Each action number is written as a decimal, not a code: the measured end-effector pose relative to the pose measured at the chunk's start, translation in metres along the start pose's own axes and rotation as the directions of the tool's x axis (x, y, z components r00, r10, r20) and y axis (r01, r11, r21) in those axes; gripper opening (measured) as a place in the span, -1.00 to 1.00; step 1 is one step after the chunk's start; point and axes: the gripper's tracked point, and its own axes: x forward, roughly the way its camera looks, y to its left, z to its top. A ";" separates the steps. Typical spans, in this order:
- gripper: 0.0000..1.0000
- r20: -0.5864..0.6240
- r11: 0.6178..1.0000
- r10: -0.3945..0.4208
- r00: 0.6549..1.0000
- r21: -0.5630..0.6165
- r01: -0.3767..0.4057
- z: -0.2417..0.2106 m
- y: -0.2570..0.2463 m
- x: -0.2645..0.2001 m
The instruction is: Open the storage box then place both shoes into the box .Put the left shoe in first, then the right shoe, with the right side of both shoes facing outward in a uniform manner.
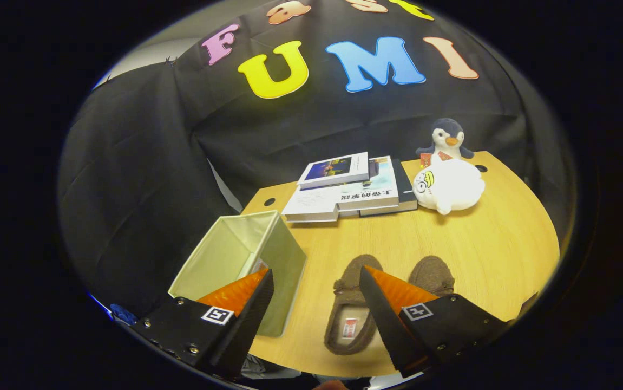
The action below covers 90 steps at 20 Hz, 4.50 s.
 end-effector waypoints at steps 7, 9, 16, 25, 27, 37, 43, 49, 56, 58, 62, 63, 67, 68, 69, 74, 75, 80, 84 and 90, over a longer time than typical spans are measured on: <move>0.95 -0.077 0.999 -0.048 0.996 0.002 0.049 -0.035 -0.034 0.023; 0.95 -0.101 0.997 -0.076 0.992 0.001 0.076 -0.047 -0.045 0.029; 0.96 -0.211 0.993 -0.122 0.970 -0.018 0.121 -0.091 -0.068 0.048; 0.67 -0.298 0.987 -0.159 0.941 -0.037 0.155 -0.114 -0.081 0.072; 0.42 -0.322 0.985 -0.171 0.931 -0.028 0.171 -0.119 -0.084 0.075; -0.99 -0.350 0.960 -0.132 0.927 0.186 0.207 -0.122 -0.081 0.073; -0.99 -0.307 0.946 -0.063 0.950 0.285 0.155 -0.086 -0.054 0.055; -0.99 -0.199 0.945 -0.019 0.980 0.318 0.082 -0.020 -0.009 0.034; -1.00 -0.152 0.935 0.057 0.987 0.354 0.001 0.028 0.059 0.027; -1.00 -0.149 0.936 0.076 0.986 0.352 -0.019 0.033 0.079 0.029; -1.00 -0.151 0.937 0.113 0.982 0.344 -0.055 0.036 0.119 0.042; -1.00 -0.157 0.938 0.122 0.980 0.342 -0.062 0.033 0.128 0.048; -1.00 -0.192 0.941 0.136 0.972 0.333 -0.066 0.015 0.158 0.067; -1.00 -0.202 0.941 0.139 0.969 0.333 -0.065 0.009 0.165 0.072; -0.99 -0.210 0.940 0.140 0.968 0.334 -0.064 0.004 0.171 0.076; -1.00 -0.253 0.943 0.113 0.961 0.332 -0.023 -0.024 0.190 0.102; -1.00 -0.261 0.943 0.103 0.960 0.333 -0.011 -0.029 0.192 0.108; -1.00 -0.328 0.946 0.054 0.943 0.319 0.057 -0.061 0.200 0.134; -1.00 -0.370 0.943 0.038 0.928 0.319 0.089 -0.081 0.203 0.150; -0.97 -0.390 0.965 0.008 0.921 0.243 0.095 -0.092 0.204 0.157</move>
